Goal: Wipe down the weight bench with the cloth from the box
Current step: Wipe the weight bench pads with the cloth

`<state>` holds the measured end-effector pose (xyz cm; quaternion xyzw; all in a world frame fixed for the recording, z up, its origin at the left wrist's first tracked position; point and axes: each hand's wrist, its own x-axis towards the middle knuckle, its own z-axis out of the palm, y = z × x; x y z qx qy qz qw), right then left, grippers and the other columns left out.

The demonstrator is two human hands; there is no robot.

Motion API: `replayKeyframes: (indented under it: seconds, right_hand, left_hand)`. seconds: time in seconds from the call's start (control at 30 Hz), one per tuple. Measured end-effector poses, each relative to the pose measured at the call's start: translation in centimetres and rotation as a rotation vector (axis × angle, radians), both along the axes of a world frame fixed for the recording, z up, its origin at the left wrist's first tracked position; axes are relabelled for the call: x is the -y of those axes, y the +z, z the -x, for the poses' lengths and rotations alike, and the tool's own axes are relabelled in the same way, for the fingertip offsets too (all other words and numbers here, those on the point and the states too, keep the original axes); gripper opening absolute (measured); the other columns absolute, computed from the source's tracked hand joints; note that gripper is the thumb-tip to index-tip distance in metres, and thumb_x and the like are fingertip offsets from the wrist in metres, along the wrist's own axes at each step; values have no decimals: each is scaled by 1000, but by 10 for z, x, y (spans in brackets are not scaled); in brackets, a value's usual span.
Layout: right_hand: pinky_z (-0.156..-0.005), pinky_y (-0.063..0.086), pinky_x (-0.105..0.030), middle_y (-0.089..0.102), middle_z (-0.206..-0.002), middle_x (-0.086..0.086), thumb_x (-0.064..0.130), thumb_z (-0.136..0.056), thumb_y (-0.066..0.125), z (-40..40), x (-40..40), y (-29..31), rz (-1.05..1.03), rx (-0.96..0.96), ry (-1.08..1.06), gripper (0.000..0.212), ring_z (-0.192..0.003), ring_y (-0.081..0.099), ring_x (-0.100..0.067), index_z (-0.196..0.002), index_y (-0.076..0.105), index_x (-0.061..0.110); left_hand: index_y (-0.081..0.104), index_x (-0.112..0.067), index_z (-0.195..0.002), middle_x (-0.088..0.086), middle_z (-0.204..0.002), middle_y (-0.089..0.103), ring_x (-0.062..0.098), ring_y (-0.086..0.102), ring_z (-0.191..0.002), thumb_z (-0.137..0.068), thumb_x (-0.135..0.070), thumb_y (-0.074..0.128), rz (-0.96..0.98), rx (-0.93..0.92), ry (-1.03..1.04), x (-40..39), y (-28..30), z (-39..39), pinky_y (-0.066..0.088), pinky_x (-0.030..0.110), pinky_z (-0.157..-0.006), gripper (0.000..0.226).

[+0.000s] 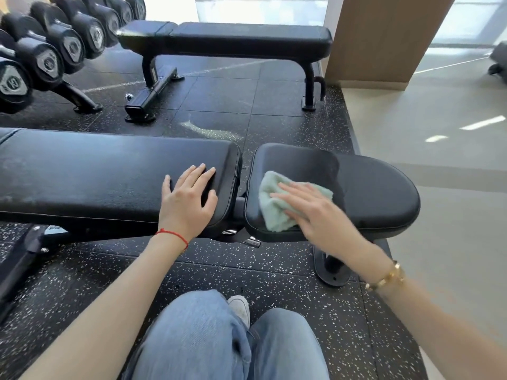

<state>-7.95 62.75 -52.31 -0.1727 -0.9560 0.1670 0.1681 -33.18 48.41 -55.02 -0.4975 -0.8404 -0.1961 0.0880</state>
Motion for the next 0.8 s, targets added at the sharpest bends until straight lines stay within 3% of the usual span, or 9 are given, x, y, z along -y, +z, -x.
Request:
replayKeyframes:
  seconds: [0.17,0.27,0.4,0.53,0.67,0.8]
  right_hand:
    - [-115,16,-43,45,-146,-10,8,-93,50,39,-63,9,-20,11,-316,41,-139,36,-27,-132,54,20]
    - [-116,14,-41,44,-147,-8,11,-92,51,69,-25,5,-43,12,-224,41,-140,34,-25,-132,54,23]
    - [-120,13,-33,43,-148,-3,15,-95,51,32,34,-1,-56,0,-47,39,-140,33,-20,-133,53,23]
    - [-119,16,-31,43,-148,0,7,-94,50,-25,8,0,-70,-16,-204,45,-139,36,-16,-136,50,24]
    - [-117,17,-42,44,-147,-9,14,-97,43,-33,-72,4,-41,2,-523,38,-138,37,-25,-133,52,24]
    - [-114,22,-45,47,-144,-15,20,-94,43,9,-55,-1,-39,32,-462,40,-135,40,-31,-132,54,21]
  left_hand:
    - [47,-31,-143,-6,-152,43,11,33,-144,-91,-45,31,0,11,16,0,1,-2,16,55,-119,56]
    - [47,-32,-143,-6,-152,43,11,33,-144,-92,-45,32,-4,16,14,1,2,-1,15,54,-119,55]
    - [46,-32,-144,-6,-153,42,12,32,-144,-93,-45,33,6,31,2,1,2,1,14,54,-119,55]
    - [45,-31,-145,-5,-154,41,13,30,-145,-93,-43,36,30,52,-5,2,6,1,13,53,-120,54]
    - [45,-25,-145,-1,-155,39,16,27,-147,-96,-36,43,60,91,39,-6,10,-7,11,53,-120,50]
    - [48,-19,-143,4,-152,43,19,30,-145,-90,-41,35,24,70,30,-17,13,-25,11,51,-121,59]
